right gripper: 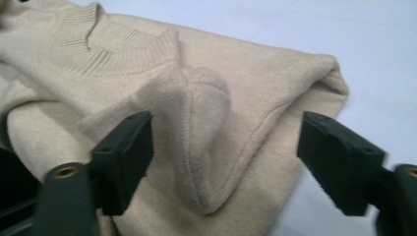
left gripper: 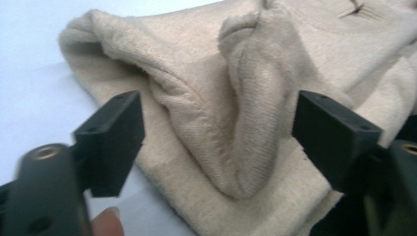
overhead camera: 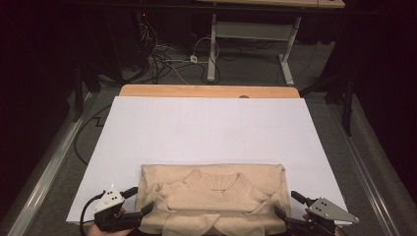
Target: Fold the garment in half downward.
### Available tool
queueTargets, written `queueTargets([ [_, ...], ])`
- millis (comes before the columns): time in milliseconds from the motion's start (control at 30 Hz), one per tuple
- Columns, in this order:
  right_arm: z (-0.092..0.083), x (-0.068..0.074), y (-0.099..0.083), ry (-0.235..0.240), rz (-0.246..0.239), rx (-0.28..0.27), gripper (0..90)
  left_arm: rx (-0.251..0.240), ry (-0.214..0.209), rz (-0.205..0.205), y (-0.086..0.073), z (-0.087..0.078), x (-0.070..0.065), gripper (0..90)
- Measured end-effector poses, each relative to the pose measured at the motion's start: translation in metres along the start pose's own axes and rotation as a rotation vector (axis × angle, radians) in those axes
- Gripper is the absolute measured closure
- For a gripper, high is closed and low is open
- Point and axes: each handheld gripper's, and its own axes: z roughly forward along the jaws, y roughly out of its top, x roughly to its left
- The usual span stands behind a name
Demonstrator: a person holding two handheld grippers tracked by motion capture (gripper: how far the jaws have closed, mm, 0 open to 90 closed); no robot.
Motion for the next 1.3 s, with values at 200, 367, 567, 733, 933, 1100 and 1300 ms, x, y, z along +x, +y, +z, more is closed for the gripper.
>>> queueTargets([
  [200, 0.002, -0.001, 0.001, -0.028, 0.021, -0.001, 2.5, -0.008, 0.047, -0.023, 0.003, -0.001, 0.002, 4.4],
  [367, 0.002, -0.001, 0.002, -0.036, 0.028, -0.008, 0.3, 0.002, 0.057, -0.032, 0.004, 0.0, 0.003, 0.0],
  [567, -0.001, -0.003, 0.011, -0.041, 0.04, -0.02, 0.3, -0.014, 0.063, -0.047, 0.019, -0.008, 0.006, 0.0],
  [733, 0.003, -0.006, 0.027, -0.053, 0.047, -0.021, 0.6, -0.005, 0.085, -0.038, 0.036, -0.011, 0.015, 0.0],
  [933, 0.02, -0.02, 0.042, -0.066, 0.058, -0.004, 2.6, 0.026, 0.103, -0.049, 0.052, 0.006, 0.031, 0.0],
  [1100, 0.04, -0.031, 0.052, -0.079, 0.066, 0.012, 5.2, 0.066, 0.104, -0.081, 0.061, 0.029, 0.051, 0.0],
  [1300, 0.067, -0.047, 0.053, -0.128, 0.101, 0.08, 16.9, 0.138, 0.104, -0.119, 0.062, 0.053, 0.067, 1.7],
])
